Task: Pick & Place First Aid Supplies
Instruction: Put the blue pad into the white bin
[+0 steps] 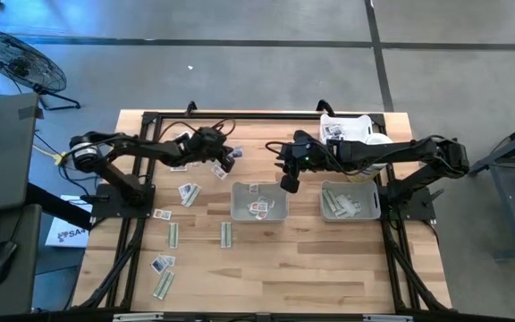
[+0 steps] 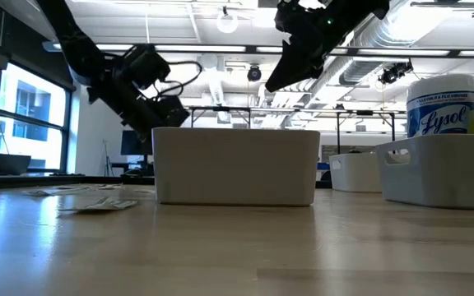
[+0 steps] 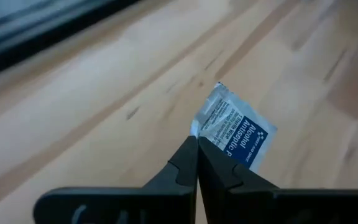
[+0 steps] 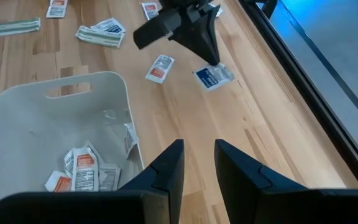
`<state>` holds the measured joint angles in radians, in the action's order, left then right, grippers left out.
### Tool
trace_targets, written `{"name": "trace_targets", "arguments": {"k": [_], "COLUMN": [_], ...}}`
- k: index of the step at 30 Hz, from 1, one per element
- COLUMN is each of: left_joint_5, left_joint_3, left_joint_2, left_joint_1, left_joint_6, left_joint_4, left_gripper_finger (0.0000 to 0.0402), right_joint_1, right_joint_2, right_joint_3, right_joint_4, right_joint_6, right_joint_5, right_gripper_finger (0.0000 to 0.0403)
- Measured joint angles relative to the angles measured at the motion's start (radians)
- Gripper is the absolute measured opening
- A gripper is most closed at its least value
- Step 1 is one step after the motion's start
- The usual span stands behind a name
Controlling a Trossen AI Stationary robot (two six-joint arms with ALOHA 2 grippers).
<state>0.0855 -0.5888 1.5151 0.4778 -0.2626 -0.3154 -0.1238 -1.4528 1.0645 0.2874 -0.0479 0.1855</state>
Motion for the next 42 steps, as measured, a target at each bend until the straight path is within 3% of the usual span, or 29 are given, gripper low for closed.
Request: {"name": "trace_targets", "arguments": {"k": [4,10,15,20,29,35,42], "left_joint_5": [-0.029,-0.014,0.126,0.227,0.145,0.126,0.121], "left_joint_3": [0.0,-0.002,-0.002,-0.002,-0.002,-0.002,-0.003], "left_joint_2": [-0.024,-0.024,-0.024,-0.024,-0.024,-0.025,-0.025], "left_joint_1": [-0.002,-0.085,-0.185,-0.222,-0.223,-0.223,-0.223], "left_joint_6": [0.01,0.123,0.284,0.35,0.379,0.389,0.386], "left_joint_4": [-0.079,-0.259,-0.324,-0.32,-0.413,-0.437,-0.449], "left_gripper_finger": [0.0001,0.0,0.0,0.0,0.0,0.0,0.0], "right_joint_1": [-0.005,-0.065,-0.124,-0.153,-0.153,-0.151,-0.151], "right_joint_2": [-0.007,-0.097,-0.18,-0.196,-0.197,-0.197,-0.197], "right_joint_3": [0.0,0.0,0.0,-0.001,-0.001,-0.001,0.0], "right_joint_4": [-0.01,-0.129,-0.246,-0.324,-0.368,-0.376,-0.39], "right_joint_6": [-0.024,-0.217,-0.384,-0.4,-0.398,-0.343,-0.281], "right_joint_5": [0.005,-0.046,-0.066,-0.147,-0.165,-0.169,-0.181], "right_gripper_finger": [0.0083,0.0088,0.0114,0.0144,0.0159,0.0128,0.0014]}}
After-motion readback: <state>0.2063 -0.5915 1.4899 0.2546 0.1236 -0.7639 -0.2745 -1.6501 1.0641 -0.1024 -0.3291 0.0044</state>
